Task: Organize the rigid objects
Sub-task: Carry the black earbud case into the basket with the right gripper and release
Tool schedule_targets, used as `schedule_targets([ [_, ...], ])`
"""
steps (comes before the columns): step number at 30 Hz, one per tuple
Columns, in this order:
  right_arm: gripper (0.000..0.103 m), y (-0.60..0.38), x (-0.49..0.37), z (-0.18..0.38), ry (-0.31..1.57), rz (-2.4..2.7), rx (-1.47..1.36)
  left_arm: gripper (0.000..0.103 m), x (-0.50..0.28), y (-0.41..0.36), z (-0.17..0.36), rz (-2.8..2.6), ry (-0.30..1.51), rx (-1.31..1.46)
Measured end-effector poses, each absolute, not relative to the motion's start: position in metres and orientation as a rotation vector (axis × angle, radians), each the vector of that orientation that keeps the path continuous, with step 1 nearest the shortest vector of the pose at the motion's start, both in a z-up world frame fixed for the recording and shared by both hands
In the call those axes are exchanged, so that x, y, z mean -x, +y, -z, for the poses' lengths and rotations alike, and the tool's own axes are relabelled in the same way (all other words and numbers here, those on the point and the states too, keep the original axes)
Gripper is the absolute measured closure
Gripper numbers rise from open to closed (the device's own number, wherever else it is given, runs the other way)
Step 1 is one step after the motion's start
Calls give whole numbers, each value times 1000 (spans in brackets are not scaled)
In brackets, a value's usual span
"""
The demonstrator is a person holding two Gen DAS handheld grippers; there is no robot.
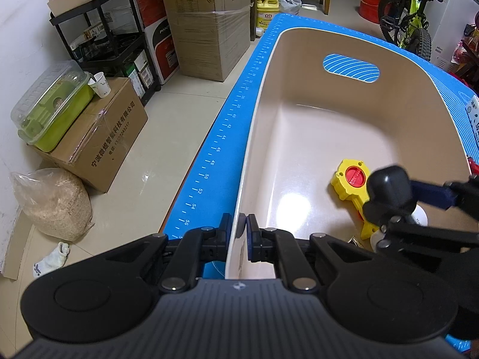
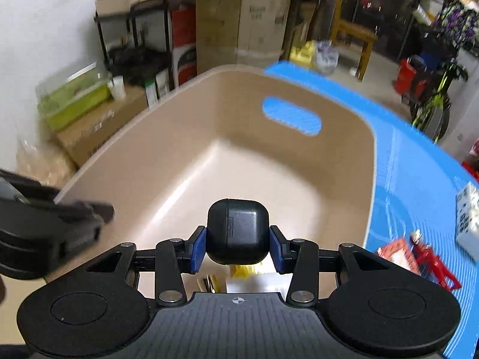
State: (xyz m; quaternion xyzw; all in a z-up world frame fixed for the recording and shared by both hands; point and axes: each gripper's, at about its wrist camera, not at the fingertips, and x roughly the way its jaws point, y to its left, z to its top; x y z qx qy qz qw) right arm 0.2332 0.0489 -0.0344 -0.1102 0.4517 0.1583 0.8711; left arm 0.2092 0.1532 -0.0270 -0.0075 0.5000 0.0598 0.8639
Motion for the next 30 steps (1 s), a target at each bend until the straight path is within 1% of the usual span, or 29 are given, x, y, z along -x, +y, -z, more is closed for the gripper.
schedule_targets([
  [3, 54, 48, -234, 42, 966, -326, 228, 92, -209, 153, 27, -124, 1046, 16],
  [5, 51, 48, -232, 40, 950, -336, 224, 91, -209, 152, 28, -126, 1047, 12],
  [6, 47, 46, -232, 37, 941, -338, 213, 91, -209, 153, 28, -126, 1047, 13],
  [8, 43, 41, -229, 30, 917, -341, 196, 91, -209, 153, 29, -126, 1047, 12],
  [9, 38, 36, -228, 24, 900, -336, 186, 91, -209, 153, 28, -125, 1047, 12],
  [10, 36, 33, -227, 19, 883, -332, 175, 91, -209, 153, 28, -125, 1046, 11],
  [12, 36, 22, -224, 10, 853, -324, 149, 91, -209, 153, 28, -125, 1047, 11],
  [15, 33, 2, -219, -5, 807, -300, 110, 91, -209, 154, 28, -124, 1047, 12],
  [18, 33, -21, -213, -17, 761, -254, 92, 91, -209, 155, 27, -126, 1047, 12],
  [23, 32, -66, -202, -31, 729, -182, 40, 91, -209, 154, 27, -125, 1047, 12],
  [26, 30, -90, -198, -28, 738, -138, 19, 91, -209, 154, 27, -125, 1047, 12],
  [30, 30, -113, -196, -7, 804, -85, -4, 91, -208, 155, 27, -126, 1048, 16],
])
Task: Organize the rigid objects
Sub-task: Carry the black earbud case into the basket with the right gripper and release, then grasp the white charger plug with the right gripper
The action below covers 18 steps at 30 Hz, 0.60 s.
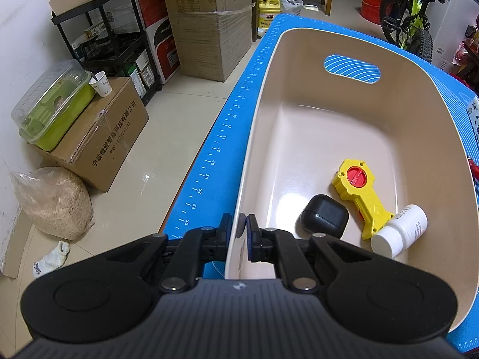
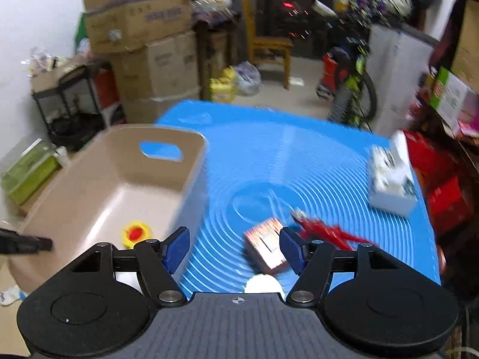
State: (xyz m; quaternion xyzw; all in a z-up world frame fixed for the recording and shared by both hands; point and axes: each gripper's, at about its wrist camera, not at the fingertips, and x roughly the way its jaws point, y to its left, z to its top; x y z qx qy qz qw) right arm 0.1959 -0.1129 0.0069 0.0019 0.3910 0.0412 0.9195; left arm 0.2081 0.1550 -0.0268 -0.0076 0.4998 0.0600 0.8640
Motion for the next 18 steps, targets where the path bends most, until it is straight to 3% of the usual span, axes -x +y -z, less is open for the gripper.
schedule_targets([
  [11, 31, -111, -192, 73, 987, -86, -26, 91, -208, 155, 27, -126, 1047, 15],
  [18, 31, -95, -187, 87, 1015, -122, 5, 91, -208, 155, 27, -126, 1047, 15],
])
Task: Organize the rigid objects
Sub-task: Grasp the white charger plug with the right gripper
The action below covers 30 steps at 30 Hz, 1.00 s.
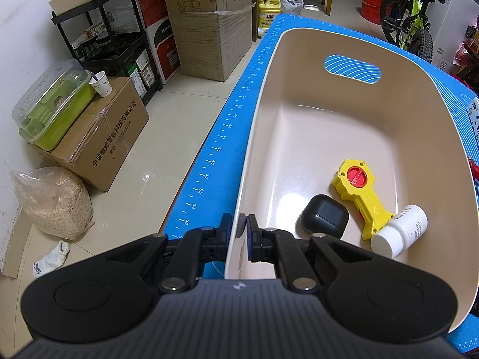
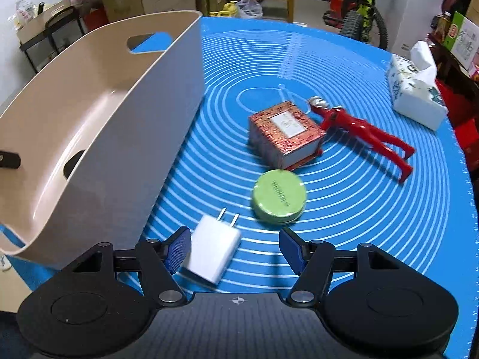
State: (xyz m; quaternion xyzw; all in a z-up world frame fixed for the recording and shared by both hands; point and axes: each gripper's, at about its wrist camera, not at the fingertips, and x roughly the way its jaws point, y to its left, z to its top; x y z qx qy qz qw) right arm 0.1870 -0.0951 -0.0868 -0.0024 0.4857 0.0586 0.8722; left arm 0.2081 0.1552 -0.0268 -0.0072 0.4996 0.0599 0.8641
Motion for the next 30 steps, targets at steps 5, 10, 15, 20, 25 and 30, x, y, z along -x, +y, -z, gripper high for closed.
schedule_targets([
  [5, 31, -85, -187, 96, 1028, -124, 8, 91, -208, 155, 27, -126, 1048, 16],
  [10, 38, -78, -189, 103, 1028, -110, 3, 91, -208, 155, 27, -126, 1048, 16],
  [15, 51, -69, -184, 104, 987, -116, 52, 91, -208, 156, 27, -126, 1048, 18],
  [20, 60, -72, -185, 102, 988, -106, 42, 91, -208, 156, 27, -127, 1048, 18],
  [25, 61, -75, -183, 95, 966, -86, 52, 91, -208, 156, 27, -127, 1048, 17],
  [30, 61, -81, -181, 79, 918, -73, 35, 91, -208, 156, 26, -127, 1048, 17],
])
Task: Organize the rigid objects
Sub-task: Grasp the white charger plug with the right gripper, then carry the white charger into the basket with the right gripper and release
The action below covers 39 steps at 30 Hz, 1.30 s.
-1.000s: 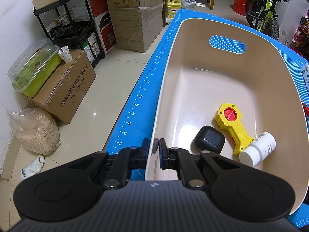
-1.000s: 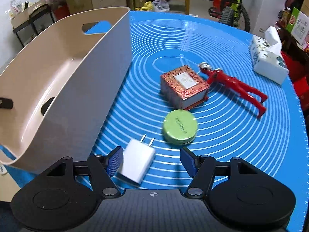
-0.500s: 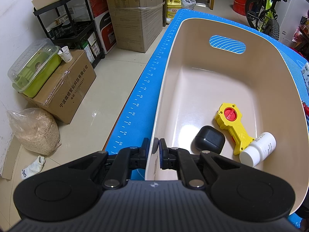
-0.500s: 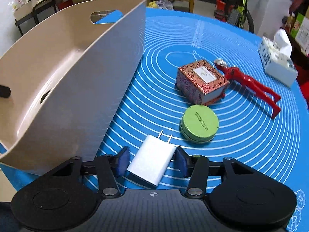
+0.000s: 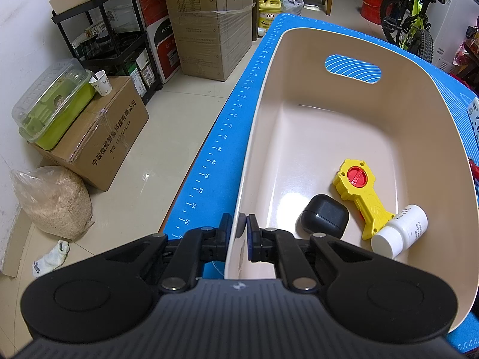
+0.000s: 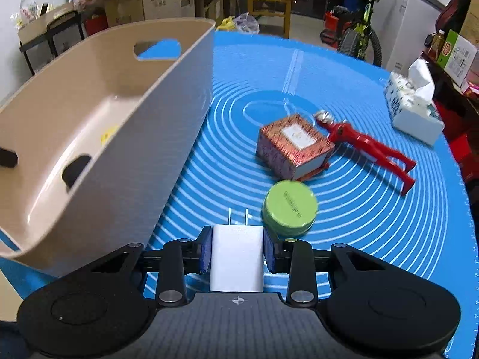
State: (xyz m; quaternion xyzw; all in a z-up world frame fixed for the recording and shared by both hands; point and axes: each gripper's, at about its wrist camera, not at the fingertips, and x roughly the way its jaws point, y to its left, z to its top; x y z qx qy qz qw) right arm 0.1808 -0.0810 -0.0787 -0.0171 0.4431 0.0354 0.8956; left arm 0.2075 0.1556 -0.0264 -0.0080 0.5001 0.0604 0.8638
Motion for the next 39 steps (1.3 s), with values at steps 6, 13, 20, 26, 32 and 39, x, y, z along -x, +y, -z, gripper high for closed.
schedule_targets([
  [6, 61, -86, -181, 51, 831, -51, 28, 91, -208, 156, 26, -127, 1048, 16],
  [13, 61, -83, -188, 9, 707, -62, 24, 91, -207, 156, 27, -128, 1048, 16],
  [20, 61, -56, -204, -32, 597, -137, 42, 91, -207, 156, 27, -127, 1048, 15],
  [26, 61, -16, -214, -31, 566, -239, 100, 91, -207, 156, 27, -127, 1048, 13],
  [32, 61, 18, -219, -10, 628, -310, 149, 91, -206, 155, 28, -128, 1048, 13],
  [39, 61, 48, -219, 14, 728, -349, 215, 91, -206, 156, 28, -128, 1048, 12],
])
